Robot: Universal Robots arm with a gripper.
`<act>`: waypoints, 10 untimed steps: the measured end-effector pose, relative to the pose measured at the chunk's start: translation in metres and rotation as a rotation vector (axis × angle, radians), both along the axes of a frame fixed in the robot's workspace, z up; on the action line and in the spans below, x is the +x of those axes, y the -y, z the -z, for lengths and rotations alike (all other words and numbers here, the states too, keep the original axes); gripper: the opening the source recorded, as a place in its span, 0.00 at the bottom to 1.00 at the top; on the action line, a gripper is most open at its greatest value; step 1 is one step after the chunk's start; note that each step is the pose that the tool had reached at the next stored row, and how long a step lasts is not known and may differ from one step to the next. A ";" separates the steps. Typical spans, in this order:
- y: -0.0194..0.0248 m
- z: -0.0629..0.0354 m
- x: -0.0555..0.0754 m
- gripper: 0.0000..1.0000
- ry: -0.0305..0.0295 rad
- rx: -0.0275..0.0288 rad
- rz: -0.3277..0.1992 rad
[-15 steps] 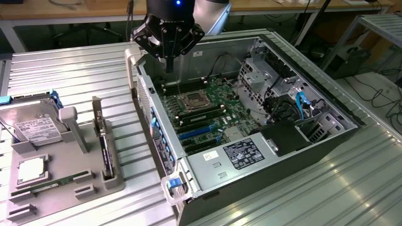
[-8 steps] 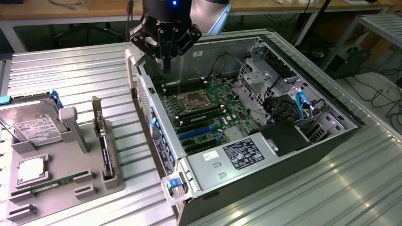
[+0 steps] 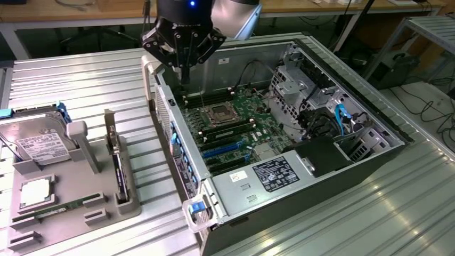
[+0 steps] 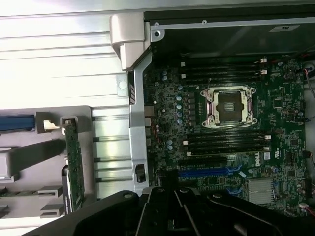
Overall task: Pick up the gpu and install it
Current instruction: 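Reach for the gpu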
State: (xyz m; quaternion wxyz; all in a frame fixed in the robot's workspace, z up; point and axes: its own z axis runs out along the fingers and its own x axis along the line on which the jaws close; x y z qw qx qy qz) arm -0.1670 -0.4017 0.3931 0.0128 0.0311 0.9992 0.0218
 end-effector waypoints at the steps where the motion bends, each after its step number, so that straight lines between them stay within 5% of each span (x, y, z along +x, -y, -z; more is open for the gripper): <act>1: 0.0001 0.0000 -0.001 0.11 0.0000 0.0000 0.000; 10: 0.0008 0.0000 -0.008 0.11 0.0000 0.0000 -0.003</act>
